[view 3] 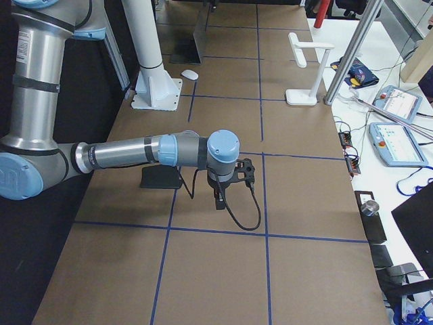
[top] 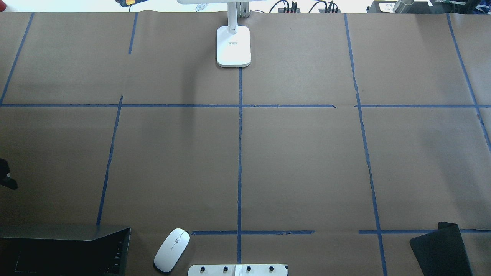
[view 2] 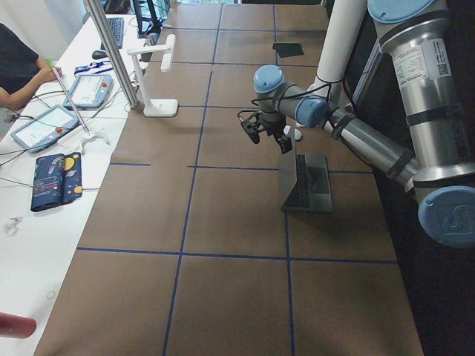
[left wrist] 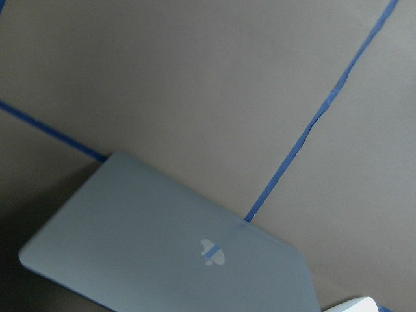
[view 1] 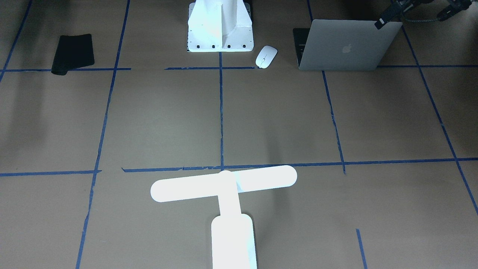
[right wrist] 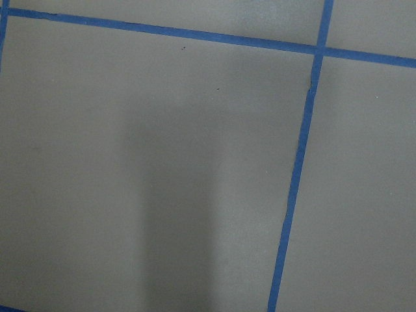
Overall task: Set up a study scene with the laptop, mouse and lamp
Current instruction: 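Grasp the grey laptop's edge with the left gripper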
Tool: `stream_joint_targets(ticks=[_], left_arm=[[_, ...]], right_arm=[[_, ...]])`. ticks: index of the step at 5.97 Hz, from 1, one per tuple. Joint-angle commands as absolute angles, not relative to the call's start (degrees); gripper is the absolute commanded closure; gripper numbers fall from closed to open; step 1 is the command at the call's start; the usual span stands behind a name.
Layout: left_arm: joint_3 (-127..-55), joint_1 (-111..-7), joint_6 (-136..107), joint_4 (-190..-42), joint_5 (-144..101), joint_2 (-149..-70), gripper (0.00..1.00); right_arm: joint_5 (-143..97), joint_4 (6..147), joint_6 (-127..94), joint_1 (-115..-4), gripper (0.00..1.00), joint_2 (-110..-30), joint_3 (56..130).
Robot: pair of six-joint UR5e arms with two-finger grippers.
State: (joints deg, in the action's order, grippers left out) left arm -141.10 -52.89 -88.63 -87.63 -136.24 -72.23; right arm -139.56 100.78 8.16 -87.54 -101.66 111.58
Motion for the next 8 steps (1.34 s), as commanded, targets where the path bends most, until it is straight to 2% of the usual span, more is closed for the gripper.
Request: stream_joint_targets(ticks=[1,3,5,8], left_arm=[[-142.99,-47.67,-109.23,-90.16,-131.33,-72.07,0.0],[-143.26,-36.29,-124.13,-91.93,-122.13,-71.11,0.0],[-145.1,-34.02,-131.87,-96.66,-120.33,-65.16,0.0],[-143.89,-28.32,-137.77,-97.73,-115.86,-64.95,0.0]], right_arm=[[-139.57,99.16,7.91,-87.45,0.0,-101.6,111.71],[-139.83,95.98,7.65,-87.54,0.0,-101.95,111.71],[-139.83,95.8,7.65,-87.54,0.0,-101.95,111.97],[-139.83,95.8,7.73,-87.54,0.0,-102.04,112.41]])
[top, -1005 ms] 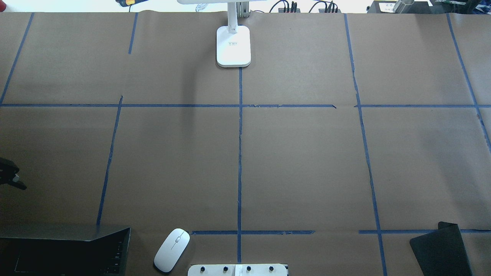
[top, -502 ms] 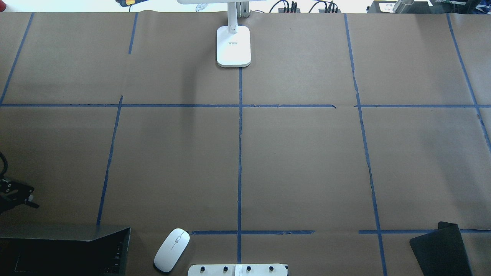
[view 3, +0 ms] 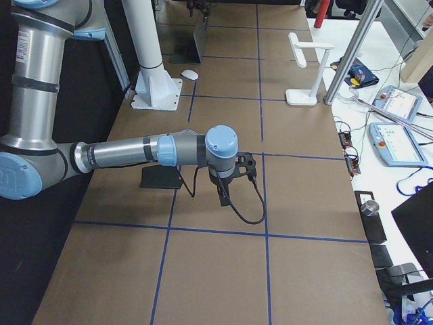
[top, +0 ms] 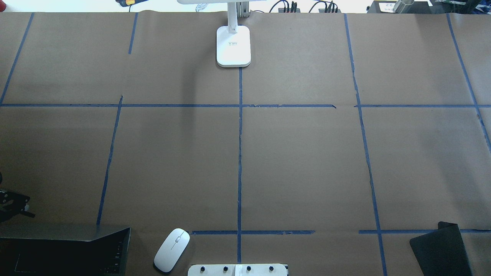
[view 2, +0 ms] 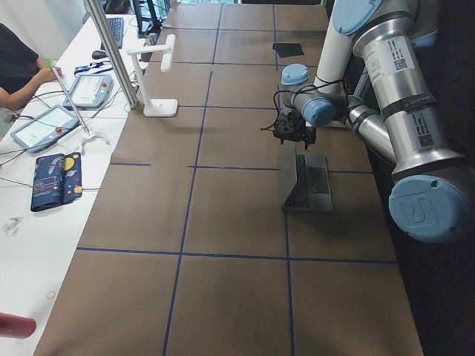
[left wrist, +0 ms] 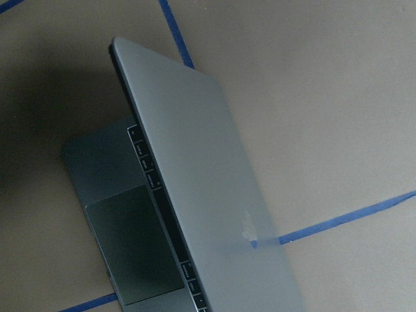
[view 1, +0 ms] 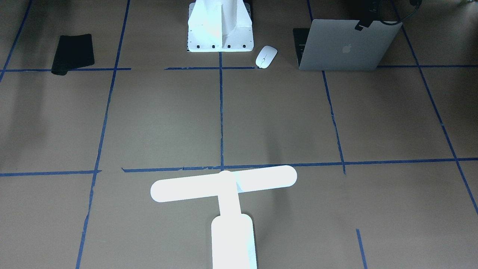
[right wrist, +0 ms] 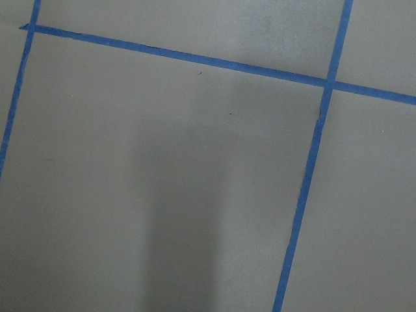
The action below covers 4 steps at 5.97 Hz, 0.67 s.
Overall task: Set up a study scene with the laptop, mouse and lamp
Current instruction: 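Grasp the grey laptop's edge with the left gripper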
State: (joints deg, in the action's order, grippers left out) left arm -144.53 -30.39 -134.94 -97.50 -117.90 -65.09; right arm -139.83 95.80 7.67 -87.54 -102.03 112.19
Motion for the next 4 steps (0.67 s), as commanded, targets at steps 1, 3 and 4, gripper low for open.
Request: stream_joint_targets(ticks=[1,3,4], left_arm=[[-143.53,-26.65,-140.34,-98.08,-114.27,-64.95,0.0],[-143.09,-26.28,-142.72,-98.26,-113.39,-65.3,0.08],[-142.74,-25.58,-144.56,-98.26,-112.77,-65.3,0.19]], right_arm=[[-139.83,95.8,7.73,-87.54,0.0,-102.13,112.5],[-139.83,95.8,7.73,-87.54,0.0,-102.13,112.76],[-139.83,95.8,7.73,-87.54,0.0,-102.13,112.94]])
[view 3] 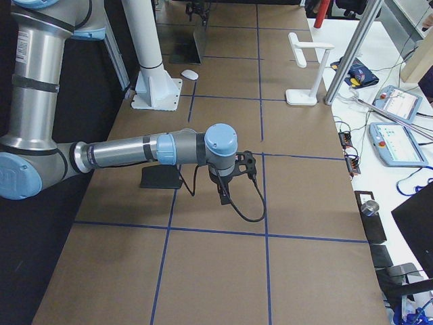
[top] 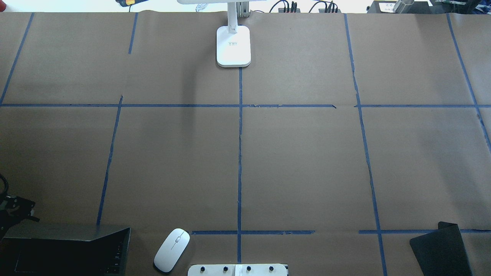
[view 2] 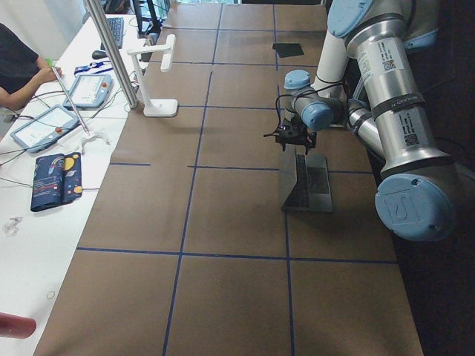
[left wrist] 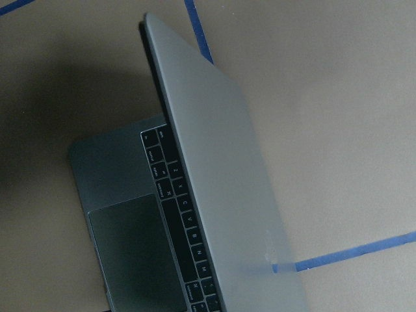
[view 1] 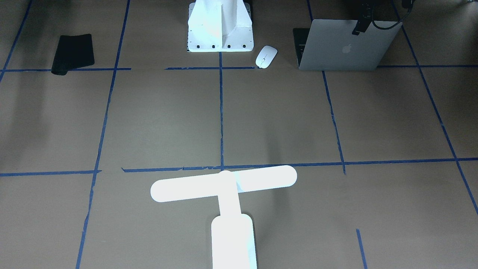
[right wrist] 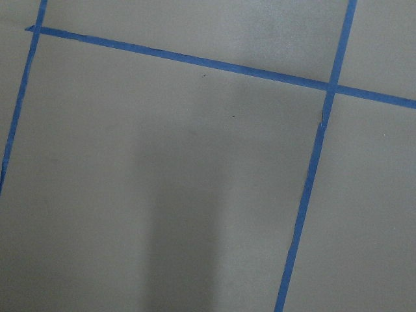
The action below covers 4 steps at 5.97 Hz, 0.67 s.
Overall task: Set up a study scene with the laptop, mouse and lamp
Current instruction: 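Grasp the grey laptop's edge with the left gripper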
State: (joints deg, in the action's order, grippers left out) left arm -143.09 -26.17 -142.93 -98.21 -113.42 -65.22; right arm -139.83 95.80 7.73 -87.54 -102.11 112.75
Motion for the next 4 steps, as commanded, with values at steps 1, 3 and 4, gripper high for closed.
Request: stream_joint_targets(ticks=[1,3,4], left_arm=[[-142.73,-25.49,-145.01,-98.26,-112.76,-65.39,0.27],[-142.21,-25.49,-147.99,-98.78,-111.28,-66.17,0.76],[-142.03,-25.58,-148.09,-98.96,-111.1,-66.96,1.0]], right_arm=[[-139.83,95.8,7.73,-87.63,0.0,-102.13,112.94],[-139.83,95.8,7.73,-87.63,0.0,-103.0,114.6],[-139.83,95.8,7.73,-87.63,0.0,-103.09,114.61]])
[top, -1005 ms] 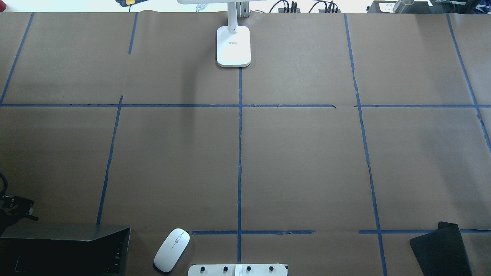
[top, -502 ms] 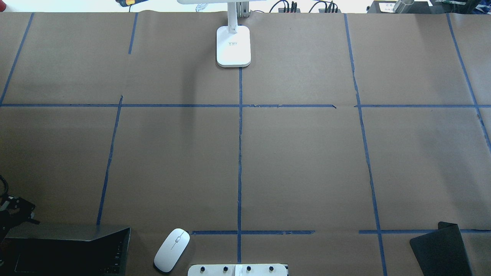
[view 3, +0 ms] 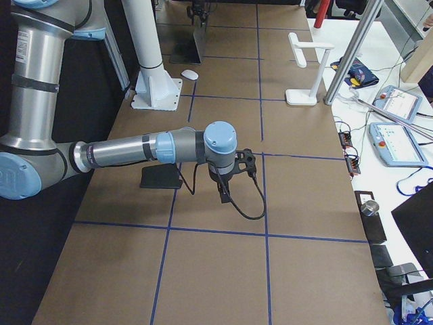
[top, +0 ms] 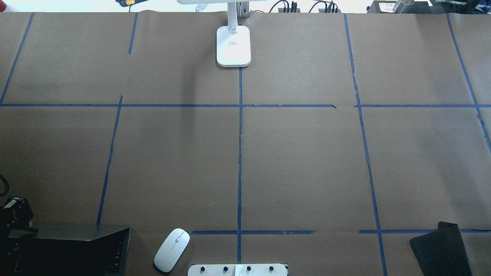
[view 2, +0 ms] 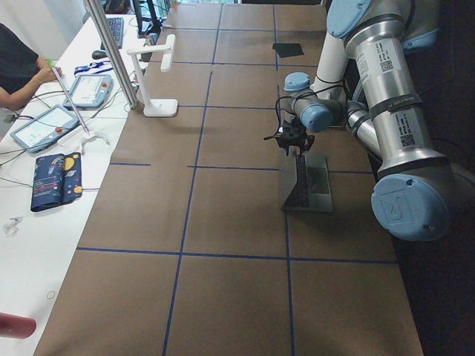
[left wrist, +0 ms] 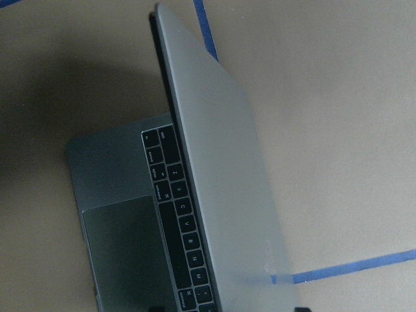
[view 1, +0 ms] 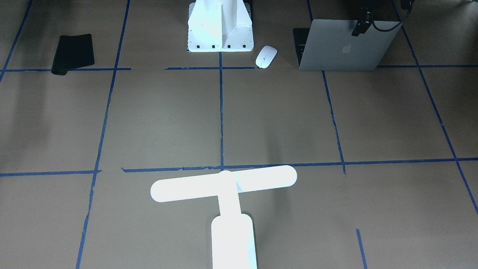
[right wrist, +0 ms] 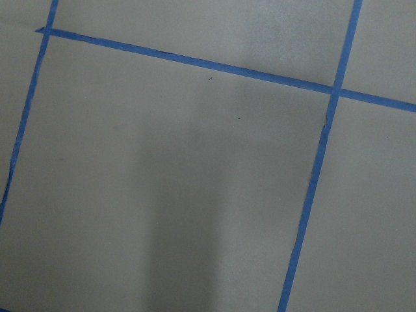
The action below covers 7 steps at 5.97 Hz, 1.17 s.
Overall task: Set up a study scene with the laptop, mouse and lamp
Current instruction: 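Grasp the grey laptop's edge with the left gripper, then carry the laptop with the left gripper toward the white lamp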
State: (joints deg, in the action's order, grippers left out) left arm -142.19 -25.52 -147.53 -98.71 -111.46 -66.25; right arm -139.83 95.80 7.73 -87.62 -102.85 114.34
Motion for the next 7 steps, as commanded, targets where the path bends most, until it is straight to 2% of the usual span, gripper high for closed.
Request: stream_joint_targets(ticks=[1,4,6,7], left_arm=[[-142.47,-26.36,-148.36,-98.88,-111.01,-68.28,1.0],[-142.65,-39.16,-143.91,-97.65,-111.44,-72.22,1.0],[-138.72,-45.06,-137.14,-86.37,-111.09,-88.58,1.0],[-132.77,-46.57,-132.93,-82.65,-111.01,-97.82,1.0]], right_arm=[[-139.83,95.8,7.73,-87.63,0.0,-103.1,114.61],[-139.92,95.89,7.65,-87.63,0.0,-103.1,114.44],[-139.92,95.98,7.65,-87.63,0.0,-103.1,114.0],[-139.75,95.89,8.08,-87.54,0.0,-103.01,112.51]])
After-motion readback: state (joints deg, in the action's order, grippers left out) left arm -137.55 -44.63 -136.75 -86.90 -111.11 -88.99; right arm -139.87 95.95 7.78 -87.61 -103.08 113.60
